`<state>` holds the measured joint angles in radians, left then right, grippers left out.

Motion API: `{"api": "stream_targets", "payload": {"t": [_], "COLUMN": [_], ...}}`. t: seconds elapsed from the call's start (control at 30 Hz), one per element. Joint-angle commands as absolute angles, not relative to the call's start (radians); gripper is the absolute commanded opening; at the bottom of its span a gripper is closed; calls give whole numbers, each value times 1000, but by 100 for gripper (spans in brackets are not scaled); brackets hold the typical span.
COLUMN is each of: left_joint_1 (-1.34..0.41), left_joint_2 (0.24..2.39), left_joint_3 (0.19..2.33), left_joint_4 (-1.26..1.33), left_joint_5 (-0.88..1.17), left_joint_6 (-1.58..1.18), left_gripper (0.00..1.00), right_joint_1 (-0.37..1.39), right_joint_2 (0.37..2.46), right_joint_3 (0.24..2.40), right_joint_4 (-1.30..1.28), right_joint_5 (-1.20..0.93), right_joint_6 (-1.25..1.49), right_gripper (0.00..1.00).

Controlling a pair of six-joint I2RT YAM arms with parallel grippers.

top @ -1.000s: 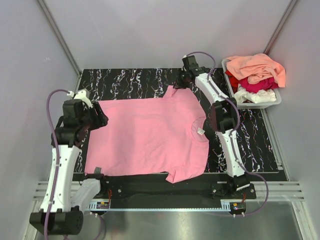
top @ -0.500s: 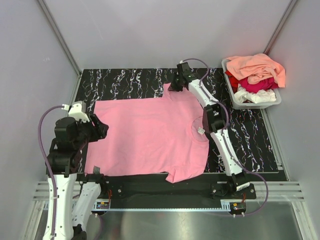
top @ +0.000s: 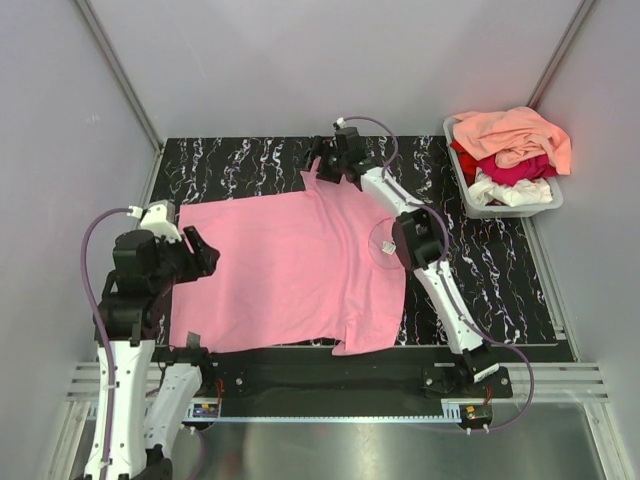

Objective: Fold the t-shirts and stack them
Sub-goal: Flatten the tshirt out

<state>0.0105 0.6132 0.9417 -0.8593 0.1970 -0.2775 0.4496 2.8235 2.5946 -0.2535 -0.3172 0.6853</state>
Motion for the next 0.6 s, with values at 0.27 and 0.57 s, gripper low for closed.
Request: {"api": "stream_targets", "payload": {"t": [0.27, 0.57], "left_joint_1": [8, 63], "left_joint_2": [902, 1285], "left_joint_3": [1058, 1152], "left_joint_4": [-805, -700], "left_joint_5": [98, 58], "left_joint_6": [-310, -366], "left_gripper": [61, 66], "right_joint_1": [356, 351], "right_joint_2": [2166, 2342], "right_joint_3": [2016, 2170], "right_joint_4": [-372, -660], "right_joint_5": [-109, -149], "right_joint_6": [457, 391], "right_gripper": [91, 77]}}
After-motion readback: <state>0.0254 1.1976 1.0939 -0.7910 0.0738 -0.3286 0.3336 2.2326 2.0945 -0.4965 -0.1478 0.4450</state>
